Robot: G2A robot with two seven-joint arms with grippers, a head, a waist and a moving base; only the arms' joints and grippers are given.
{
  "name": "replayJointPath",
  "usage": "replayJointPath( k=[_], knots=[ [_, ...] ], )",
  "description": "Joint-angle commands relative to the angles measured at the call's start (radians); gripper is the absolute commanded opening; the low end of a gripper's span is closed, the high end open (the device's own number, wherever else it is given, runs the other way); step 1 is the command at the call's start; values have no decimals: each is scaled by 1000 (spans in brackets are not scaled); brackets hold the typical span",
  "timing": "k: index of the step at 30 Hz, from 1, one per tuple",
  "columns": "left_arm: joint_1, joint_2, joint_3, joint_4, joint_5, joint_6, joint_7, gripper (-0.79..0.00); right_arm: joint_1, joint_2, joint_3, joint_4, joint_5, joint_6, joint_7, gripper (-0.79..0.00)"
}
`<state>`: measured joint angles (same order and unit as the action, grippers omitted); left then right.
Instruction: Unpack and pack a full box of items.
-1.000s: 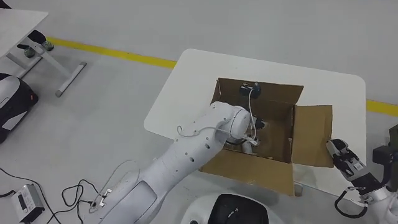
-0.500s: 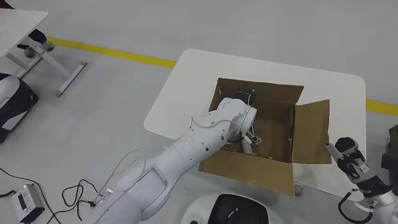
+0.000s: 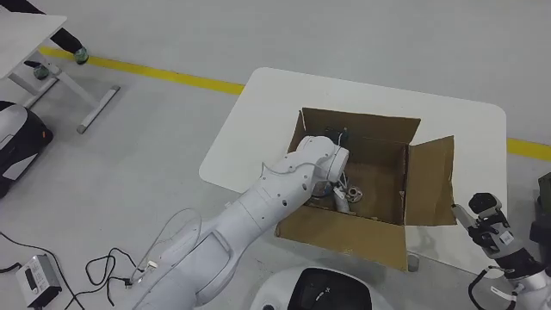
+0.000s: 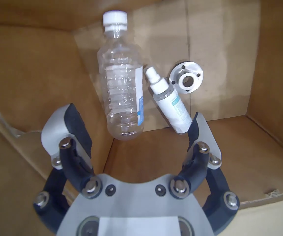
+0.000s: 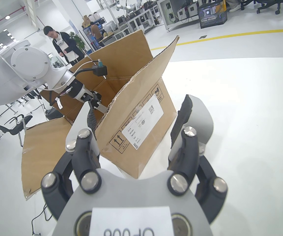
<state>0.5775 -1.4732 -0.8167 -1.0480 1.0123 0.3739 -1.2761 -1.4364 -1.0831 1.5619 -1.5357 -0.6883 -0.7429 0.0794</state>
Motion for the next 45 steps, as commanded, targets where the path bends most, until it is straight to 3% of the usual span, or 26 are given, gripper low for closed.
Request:
replayJointPath(
  k=[1,10,21,23,24,25,33,36,43,45],
  knots=[
    [-18,-8,5,54,-11,-1,11,0,-2,0,0,-2,-4,5,-1,-114],
    [-93,-60,28,262,-126,-45,51,0,-11,1,1,-17,-8,17,2,-139],
    [-150,-118,74,443,-171,-119,163,0,-2,0,-13,-27,-11,14,1,-163],
    [-160,-126,82,467,-163,-126,186,0,0,-1,-16,-24,-1,6,-4,-188],
    [-163,-130,89,477,-156,-130,195,0,2,-1,-18,-22,6,0,-7,-237],
    [-166,-134,90,487,-158,-134,200,0,2,-1,-21,-17,16,-8,-5,-249],
    [-189,-152,92,539,-166,-160,223,0,31,2,-32,6,44,-27,47,-111],
    [-190,-155,95,542,-153,-164,231,0,32,2,-32,6,44,-26,50,-157],
    [-193,-155,88,510,-138,-168,224,0,32,2,-32,6,44,-26,50,-160],
    [-190,-153,84,491,-135,-170,214,0,32,2,-32,6,44,-26,50,-212]
  ],
)
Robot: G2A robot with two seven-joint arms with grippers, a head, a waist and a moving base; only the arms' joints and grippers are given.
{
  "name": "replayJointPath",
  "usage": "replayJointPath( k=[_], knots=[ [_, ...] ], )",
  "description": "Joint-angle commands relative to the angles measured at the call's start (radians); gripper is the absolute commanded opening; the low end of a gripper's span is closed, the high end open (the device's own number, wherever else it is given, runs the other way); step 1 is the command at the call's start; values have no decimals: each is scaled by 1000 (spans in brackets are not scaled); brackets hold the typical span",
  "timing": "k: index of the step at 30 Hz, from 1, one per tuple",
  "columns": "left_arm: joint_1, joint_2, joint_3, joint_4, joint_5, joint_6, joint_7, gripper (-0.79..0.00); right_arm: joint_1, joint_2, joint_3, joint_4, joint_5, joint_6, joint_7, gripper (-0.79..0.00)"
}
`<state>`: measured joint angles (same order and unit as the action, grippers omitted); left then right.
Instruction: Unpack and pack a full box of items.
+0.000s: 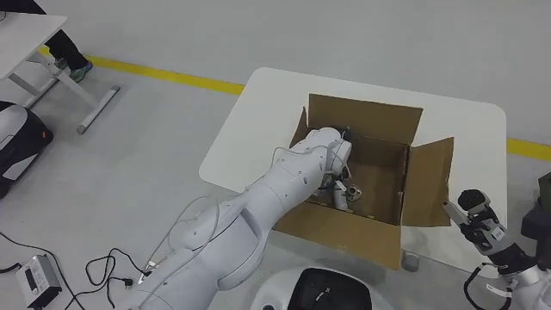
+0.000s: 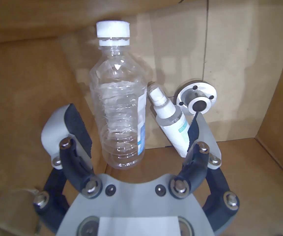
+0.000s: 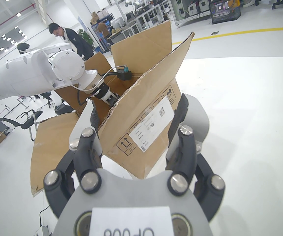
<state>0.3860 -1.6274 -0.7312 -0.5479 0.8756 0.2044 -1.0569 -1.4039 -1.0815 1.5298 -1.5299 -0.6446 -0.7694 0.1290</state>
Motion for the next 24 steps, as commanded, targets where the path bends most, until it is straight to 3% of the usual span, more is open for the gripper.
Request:
replayJointPath(
  k=[1,12,13,24],
  knots=[
    [3,3,-4,-19,6,0,-10,0,0,0,0,0,0,0,0,-197],
    [10,8,-7,-53,22,-3,-20,0,0,0,0,0,0,0,0,-185],
    [10,8,-7,-53,22,-3,-20,0,0,0,0,0,0,0,0,-631],
    [10,8,-7,-53,22,-3,-20,0,0,0,0,0,0,0,0,-696]
  ],
)
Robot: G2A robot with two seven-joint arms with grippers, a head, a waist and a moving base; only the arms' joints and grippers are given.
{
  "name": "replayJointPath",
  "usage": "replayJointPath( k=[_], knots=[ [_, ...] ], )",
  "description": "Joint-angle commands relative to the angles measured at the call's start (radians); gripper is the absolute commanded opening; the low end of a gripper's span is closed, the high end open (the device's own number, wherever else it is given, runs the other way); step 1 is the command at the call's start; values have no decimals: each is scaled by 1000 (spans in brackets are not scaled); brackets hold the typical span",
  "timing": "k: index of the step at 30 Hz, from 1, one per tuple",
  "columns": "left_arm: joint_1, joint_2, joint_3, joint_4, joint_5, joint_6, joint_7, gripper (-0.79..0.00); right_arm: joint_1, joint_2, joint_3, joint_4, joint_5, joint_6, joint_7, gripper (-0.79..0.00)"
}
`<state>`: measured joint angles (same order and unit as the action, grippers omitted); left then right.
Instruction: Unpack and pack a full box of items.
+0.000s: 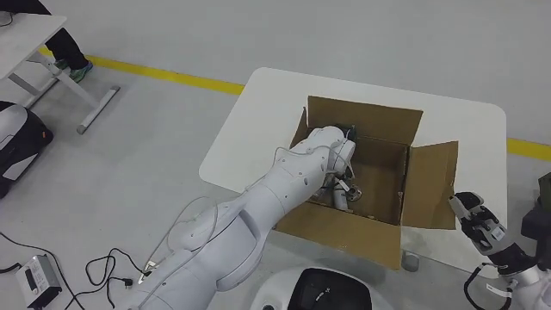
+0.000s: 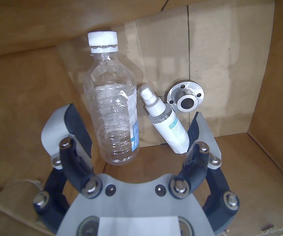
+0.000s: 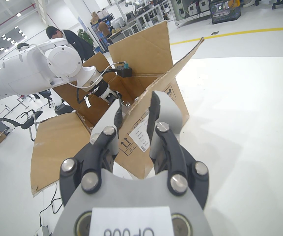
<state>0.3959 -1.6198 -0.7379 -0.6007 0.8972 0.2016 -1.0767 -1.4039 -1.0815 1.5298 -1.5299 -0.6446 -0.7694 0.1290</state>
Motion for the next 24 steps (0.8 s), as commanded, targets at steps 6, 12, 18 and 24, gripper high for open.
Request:
replayJointPath(
  k=[6,12,18,24],
  knots=[
    [0,0,0,0,0,0,0,0,0,0,0,0,0,0,0,-699],
    [0,0,0,0,0,0,0,0,0,0,0,0,0,0,0,-785],
    [0,0,0,0,0,0,0,0,0,0,0,0,0,0,0,-785],
    [0,0,0,0,0,0,0,0,0,0,0,0,0,0,0,-770]
  ],
)
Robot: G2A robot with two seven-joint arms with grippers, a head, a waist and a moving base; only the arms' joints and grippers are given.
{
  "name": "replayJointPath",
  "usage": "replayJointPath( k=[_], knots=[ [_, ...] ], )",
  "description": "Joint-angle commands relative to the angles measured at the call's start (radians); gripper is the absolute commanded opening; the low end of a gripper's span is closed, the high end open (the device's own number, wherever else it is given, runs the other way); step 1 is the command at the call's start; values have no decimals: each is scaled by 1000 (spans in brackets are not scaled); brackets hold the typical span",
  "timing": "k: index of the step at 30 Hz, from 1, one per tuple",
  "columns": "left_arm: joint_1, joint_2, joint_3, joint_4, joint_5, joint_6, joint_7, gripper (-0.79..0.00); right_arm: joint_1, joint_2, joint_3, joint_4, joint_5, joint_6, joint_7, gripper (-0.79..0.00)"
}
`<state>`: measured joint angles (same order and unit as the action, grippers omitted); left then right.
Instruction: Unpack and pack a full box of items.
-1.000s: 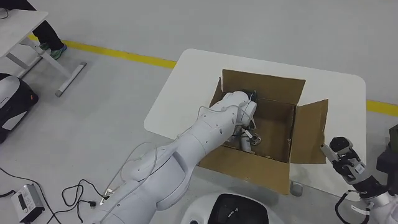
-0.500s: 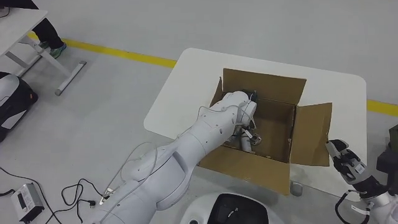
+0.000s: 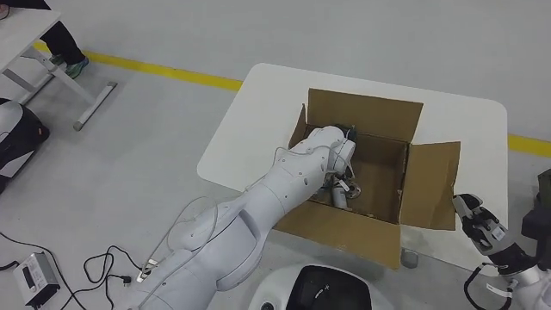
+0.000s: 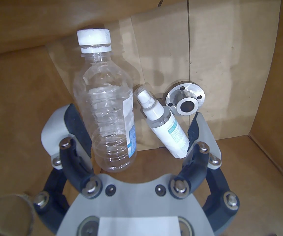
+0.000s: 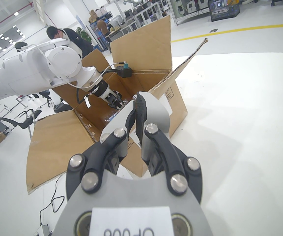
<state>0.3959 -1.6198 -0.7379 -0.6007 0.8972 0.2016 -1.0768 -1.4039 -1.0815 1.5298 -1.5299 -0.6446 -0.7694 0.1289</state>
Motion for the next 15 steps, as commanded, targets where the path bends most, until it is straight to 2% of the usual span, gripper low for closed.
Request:
replayJointPath(
  k=[1,4,6,8,10,15],
  knots=[
    [0,0,0,0,0,0,0,0,0,0,0,0,0,0,0,-754],
    [0,0,0,0,0,0,0,0,0,0,0,0,0,0,0,-730],
    [0,0,0,0,0,0,0,0,0,0,0,0,0,0,0,-674],
    [0,0,0,0,0,0,0,0,0,0,0,0,0,0,0,-656],
    [12,4,-7,-4,5,-4,33,0,0,0,0,0,0,0,0,-634],
    [20,12,-7,-19,65,43,37,0,0,0,0,0,0,0,0,-594]
  ],
)
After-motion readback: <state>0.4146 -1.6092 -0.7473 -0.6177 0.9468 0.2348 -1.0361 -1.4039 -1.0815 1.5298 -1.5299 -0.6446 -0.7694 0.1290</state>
